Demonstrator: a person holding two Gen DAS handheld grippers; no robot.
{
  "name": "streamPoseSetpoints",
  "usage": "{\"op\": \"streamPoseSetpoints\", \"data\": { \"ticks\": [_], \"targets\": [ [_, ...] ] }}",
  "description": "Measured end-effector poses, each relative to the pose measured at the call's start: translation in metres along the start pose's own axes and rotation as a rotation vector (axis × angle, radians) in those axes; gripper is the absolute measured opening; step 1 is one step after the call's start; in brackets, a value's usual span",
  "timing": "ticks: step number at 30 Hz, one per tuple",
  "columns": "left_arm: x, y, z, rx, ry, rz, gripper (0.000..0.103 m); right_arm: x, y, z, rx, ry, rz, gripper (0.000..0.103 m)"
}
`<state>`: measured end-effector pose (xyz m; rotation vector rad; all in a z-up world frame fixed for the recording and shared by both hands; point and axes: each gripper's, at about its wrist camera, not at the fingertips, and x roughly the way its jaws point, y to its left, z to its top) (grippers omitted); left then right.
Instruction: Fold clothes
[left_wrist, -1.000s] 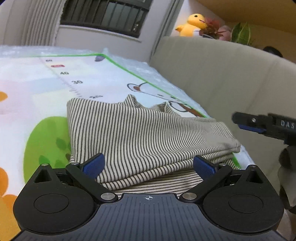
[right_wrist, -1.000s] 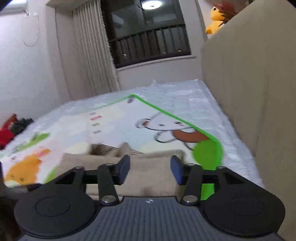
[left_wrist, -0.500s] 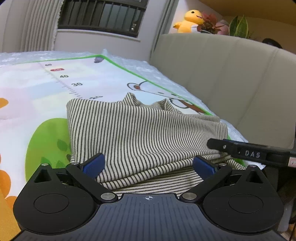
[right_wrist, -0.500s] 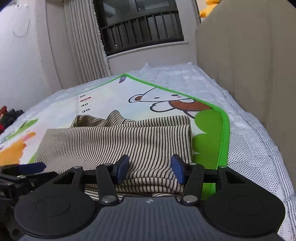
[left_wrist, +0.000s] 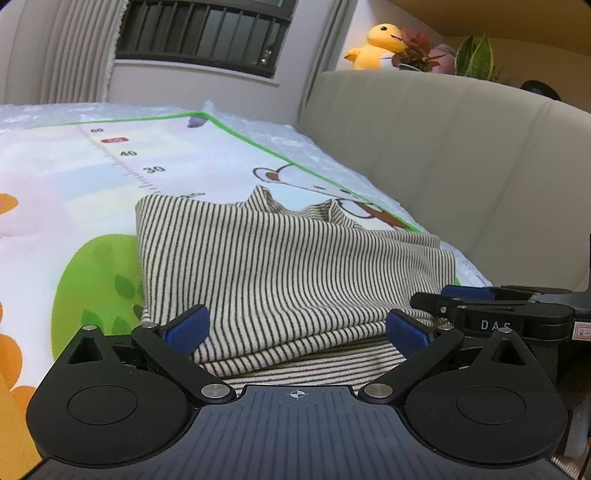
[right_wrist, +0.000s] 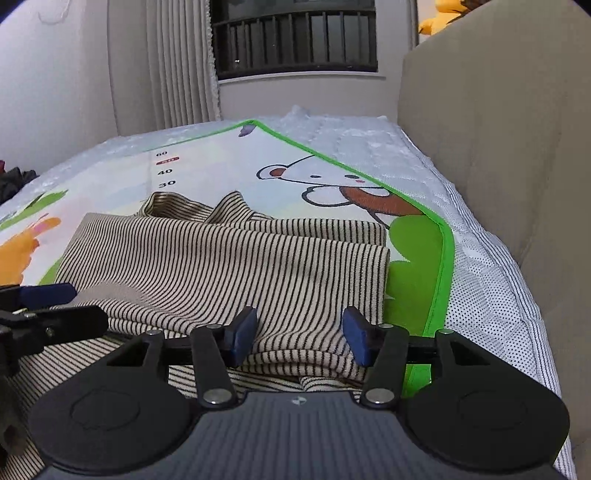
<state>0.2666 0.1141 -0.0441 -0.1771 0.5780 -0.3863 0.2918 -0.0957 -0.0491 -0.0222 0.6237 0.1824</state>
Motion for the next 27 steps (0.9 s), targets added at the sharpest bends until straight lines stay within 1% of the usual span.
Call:
{"op": "streamPoseSetpoints", "data": {
  "ticks": [3, 5, 7, 9, 10, 11, 12, 13, 16, 18, 20, 22, 24, 25, 26, 27],
  "targets": [
    [-0.001, 0.003, -0.001, -0.016, -0.007, -0.013, 0.103, -0.002, 0.001, 0.003, -0.034, 0.015, -0.001, 0.052],
    [-0.001, 0.004, -0.001, -0.022, -0.010, -0.018, 0.103, -0.007, 0.002, 0.008, -0.057, 0.021, 0.002, 0.055],
    [-0.001, 0.005, -0.002, -0.024, -0.013, -0.020, 0.103, -0.018, -0.001, 0.017, -0.069, -0.009, 0.012, 0.056],
    [-0.001, 0.004, -0.003, -0.019, -0.014, -0.016, 0.103, -0.029, -0.003, 0.030, -0.077, -0.064, 0.021, 0.062],
    [-0.001, 0.003, -0.003, -0.014, -0.014, -0.011, 0.103, -0.033, -0.005, 0.037, -0.081, -0.093, 0.024, 0.071],
    [0.000, 0.001, -0.003, -0.008, -0.014, -0.007, 0.103, -0.033, -0.003, 0.044, -0.093, -0.107, 0.030, 0.082],
    [0.000, 0.000, -0.004, -0.004, -0.015, -0.003, 0.103, -0.028, 0.001, 0.051, -0.114, -0.106, 0.040, 0.086],
    [0.000, -0.001, -0.004, -0.001, -0.015, 0.000, 0.103, -0.023, 0.005, 0.058, -0.135, -0.106, 0.049, 0.088],
    [-0.001, -0.001, -0.004, -0.002, -0.018, 0.000, 0.103, 0.000, 0.021, 0.075, -0.193, -0.096, 0.065, 0.088],
    [-0.001, 0.000, -0.005, -0.007, -0.021, -0.005, 0.103, 0.022, 0.032, 0.084, -0.217, -0.080, 0.062, 0.085],
    [-0.002, 0.000, -0.005, -0.011, -0.024, -0.008, 0.103, 0.050, 0.038, 0.094, -0.194, -0.050, 0.049, 0.072],
    [-0.002, 0.001, -0.005, -0.015, -0.026, -0.011, 0.103, 0.076, 0.035, 0.102, -0.139, 0.002, 0.060, 0.067],
    [-0.002, 0.001, -0.005, -0.018, -0.027, -0.012, 0.103, 0.102, 0.034, 0.102, -0.115, 0.070, 0.065, 0.061],
    [-0.002, 0.001, -0.005, -0.020, -0.029, -0.012, 0.103, 0.113, 0.034, 0.101, -0.110, 0.104, 0.067, 0.053],
    [-0.003, 0.002, -0.005, -0.024, -0.031, -0.013, 0.103, 0.122, 0.036, 0.099, -0.111, 0.125, 0.067, 0.050],
    [-0.003, 0.002, -0.005, -0.029, -0.035, -0.017, 0.103, 0.123, 0.038, 0.097, -0.120, 0.127, 0.071, 0.046]
  ]
}}
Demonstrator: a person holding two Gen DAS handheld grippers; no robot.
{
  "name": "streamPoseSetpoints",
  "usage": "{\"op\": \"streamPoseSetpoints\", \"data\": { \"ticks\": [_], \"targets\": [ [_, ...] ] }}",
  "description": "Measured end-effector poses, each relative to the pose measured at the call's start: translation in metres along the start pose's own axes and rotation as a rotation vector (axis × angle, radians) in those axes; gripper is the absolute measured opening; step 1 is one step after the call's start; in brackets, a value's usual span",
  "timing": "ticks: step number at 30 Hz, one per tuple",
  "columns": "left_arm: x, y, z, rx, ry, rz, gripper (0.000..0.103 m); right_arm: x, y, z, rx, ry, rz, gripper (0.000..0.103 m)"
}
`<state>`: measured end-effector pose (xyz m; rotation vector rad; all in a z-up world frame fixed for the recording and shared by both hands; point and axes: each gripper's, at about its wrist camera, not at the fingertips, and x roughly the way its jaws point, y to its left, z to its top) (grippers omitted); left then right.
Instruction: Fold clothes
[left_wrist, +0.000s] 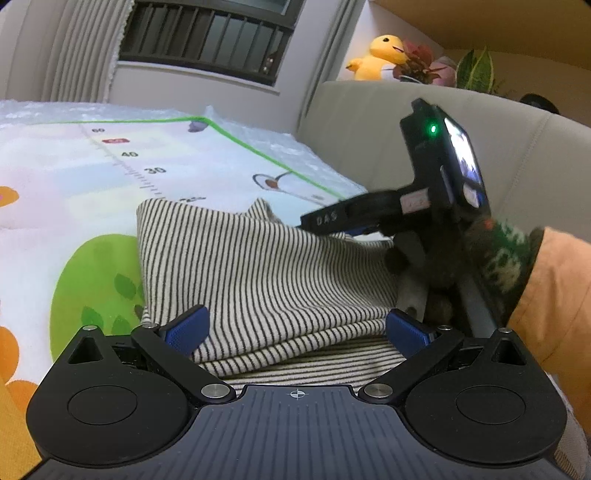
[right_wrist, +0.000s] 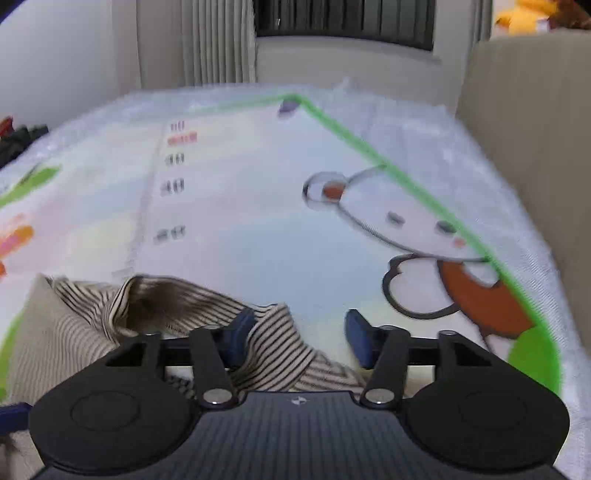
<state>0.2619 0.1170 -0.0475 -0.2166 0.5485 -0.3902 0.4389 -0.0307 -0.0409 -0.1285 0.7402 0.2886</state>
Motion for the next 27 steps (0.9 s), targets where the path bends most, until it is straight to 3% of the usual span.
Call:
{"op": "streamPoseSetpoints", "data": {
  "ticks": [2, 5, 12, 16, 22, 27],
  "targets": [
    [0.000, 0.001, 0.000, -0.009, -0.004, -0.006, 0.103, -0.005, 0.006, -0.002, -0.021, -0.009, 0.014, 0.020],
    [0.000, 0.001, 0.001, -0.008, -0.003, -0.005, 0.103, -0.017, 0.012, -0.003, -0.041, -0.026, 0.009, 0.011],
    [-0.004, 0.000, 0.003, -0.011, -0.003, -0.003, 0.103, -0.068, 0.009, -0.007, -0.021, -0.094, 0.070, 0.008],
    [-0.040, 0.004, 0.003, -0.061, -0.036, -0.010, 0.103, -0.109, 0.010, -0.018, -0.002, -0.137, 0.119, 0.008],
    [-0.116, 0.029, 0.009, -0.178, -0.152, -0.004, 0.103, -0.183, 0.018, -0.070, 0.037, -0.193, 0.237, 0.007],
    [-0.148, 0.031, 0.026, -0.232, -0.198, -0.033, 0.103, -0.211, 0.026, -0.126, 0.071, -0.144, 0.276, 0.007]
  ]
}}
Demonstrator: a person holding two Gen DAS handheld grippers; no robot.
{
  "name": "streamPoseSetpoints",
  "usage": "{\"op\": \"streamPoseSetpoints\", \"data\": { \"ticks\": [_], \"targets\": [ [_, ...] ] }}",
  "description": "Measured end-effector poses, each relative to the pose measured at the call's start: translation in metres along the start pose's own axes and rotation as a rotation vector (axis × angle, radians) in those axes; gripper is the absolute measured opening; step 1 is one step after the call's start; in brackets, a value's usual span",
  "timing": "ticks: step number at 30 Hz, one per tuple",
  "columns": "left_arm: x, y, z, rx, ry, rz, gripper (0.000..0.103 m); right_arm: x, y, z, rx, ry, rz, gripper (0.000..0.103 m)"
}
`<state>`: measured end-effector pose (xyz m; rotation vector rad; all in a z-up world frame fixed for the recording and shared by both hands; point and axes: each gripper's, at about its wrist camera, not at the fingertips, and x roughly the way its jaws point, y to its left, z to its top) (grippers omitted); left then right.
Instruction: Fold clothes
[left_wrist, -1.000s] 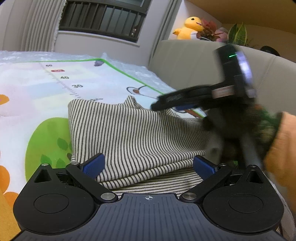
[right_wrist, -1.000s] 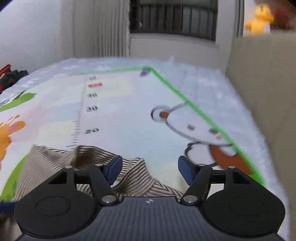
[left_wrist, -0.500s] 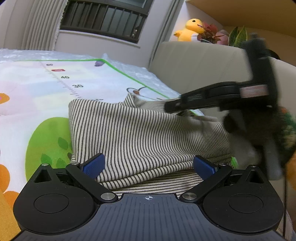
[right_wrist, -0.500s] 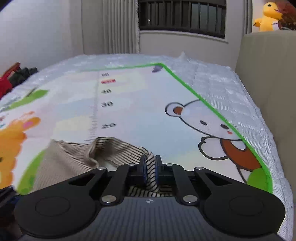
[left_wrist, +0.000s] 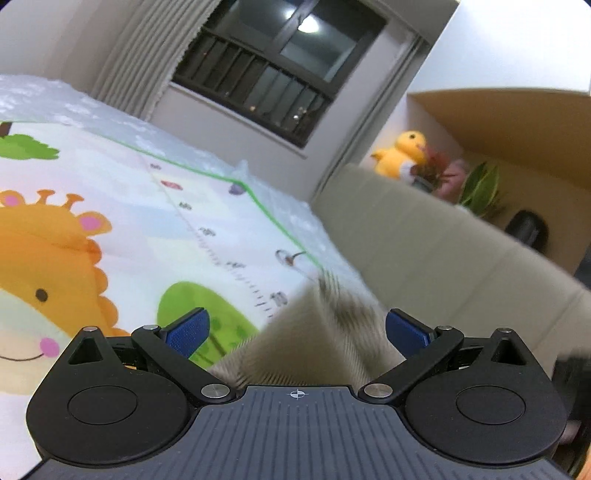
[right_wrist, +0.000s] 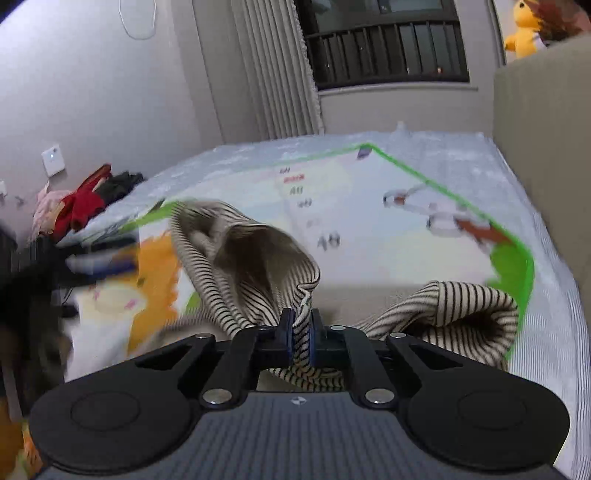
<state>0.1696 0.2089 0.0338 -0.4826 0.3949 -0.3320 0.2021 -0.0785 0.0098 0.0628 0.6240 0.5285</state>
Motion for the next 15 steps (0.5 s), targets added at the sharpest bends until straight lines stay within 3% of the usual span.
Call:
{"op": "streamPoseSetpoints", "data": {
  "ticks": [4, 9, 12, 13, 14, 15],
  "targets": [
    [-0.005, -0.017, 0.000, 0.040, 0.022, -0.024, 0.103, -0.010, 0.009, -0.042, 0.018, 0.061, 0.002, 0.008],
    [0.005, -0.016, -0.020, 0.058, 0.179, -0.028, 0.103, -0.039, 0.017, -0.059, -0.005, 0.054, 0.039, 0.009],
    [0.015, -0.003, -0.031, 0.021, 0.281, -0.012, 0.103, -0.070, 0.005, -0.046, 0.012, -0.044, -0.019, 0.030],
    [0.019, 0.001, -0.033, -0.006, 0.305, -0.012, 0.103, -0.079, -0.001, -0.041, 0.021, -0.082, -0.052, 0.045],
    [0.023, 0.004, -0.034, -0.040, 0.326, -0.017, 0.103, -0.085, -0.009, -0.035, 0.032, -0.113, -0.090, 0.053],
    [0.025, 0.007, -0.038, -0.073, 0.341, -0.027, 0.103, -0.084, -0.019, -0.029, 0.051, -0.131, -0.131, 0.055]
  ]
}}
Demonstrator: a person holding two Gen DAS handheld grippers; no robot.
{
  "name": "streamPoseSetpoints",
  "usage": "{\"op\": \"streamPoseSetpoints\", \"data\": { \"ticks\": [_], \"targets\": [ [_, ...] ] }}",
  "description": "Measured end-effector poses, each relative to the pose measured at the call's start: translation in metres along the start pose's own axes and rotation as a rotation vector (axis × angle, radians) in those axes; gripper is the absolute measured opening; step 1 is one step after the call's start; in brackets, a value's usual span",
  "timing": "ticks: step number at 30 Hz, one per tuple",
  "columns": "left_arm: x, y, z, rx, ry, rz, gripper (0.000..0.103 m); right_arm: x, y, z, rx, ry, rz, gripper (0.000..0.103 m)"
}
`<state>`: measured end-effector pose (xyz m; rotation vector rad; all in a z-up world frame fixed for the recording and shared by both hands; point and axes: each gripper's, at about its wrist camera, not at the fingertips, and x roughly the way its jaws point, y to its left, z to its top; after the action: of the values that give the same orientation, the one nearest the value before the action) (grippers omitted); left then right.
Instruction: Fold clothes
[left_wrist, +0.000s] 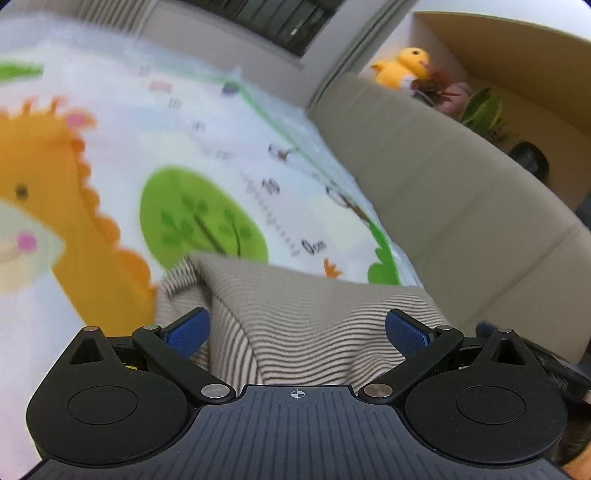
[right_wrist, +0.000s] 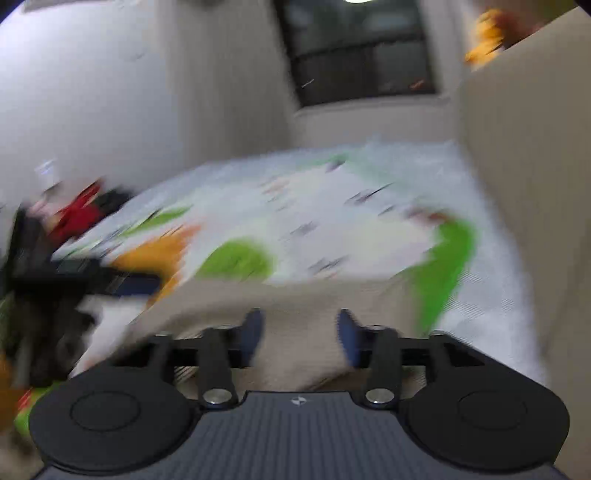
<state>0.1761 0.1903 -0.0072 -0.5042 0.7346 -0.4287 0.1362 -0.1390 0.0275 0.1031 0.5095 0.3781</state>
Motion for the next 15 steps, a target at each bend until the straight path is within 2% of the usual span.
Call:
{"op": "streamPoseSetpoints", "data": {
  "ticks": [4, 7, 9, 13, 15],
  "targets": [
    [0.017, 0.007, -0.004, -0.083, 0.056, -0.027, 0.103, 0.041, -0.039, 0.008, 0.109, 0.038, -0.050, 0.059],
    [0.029, 0.010, -0.002, -0.072, 0.059, -0.007, 0.103, 0.082, -0.061, 0.001, 0.185, 0.126, -0.004, 0.059],
    [0.035, 0.011, 0.000, -0.052, 0.055, -0.007, 0.103, 0.100, -0.067, -0.005, 0.230, 0.154, 0.037, 0.059],
    [0.051, 0.013, 0.011, -0.025, 0.036, -0.028, 0.103, 0.116, -0.064, -0.005, 0.218, 0.112, 0.061, 0.041],
    [0.062, 0.016, 0.027, -0.039, 0.010, -0.048, 0.102, 0.121, -0.064, -0.001, 0.235, 0.087, 0.068, 0.037]
  ]
}}
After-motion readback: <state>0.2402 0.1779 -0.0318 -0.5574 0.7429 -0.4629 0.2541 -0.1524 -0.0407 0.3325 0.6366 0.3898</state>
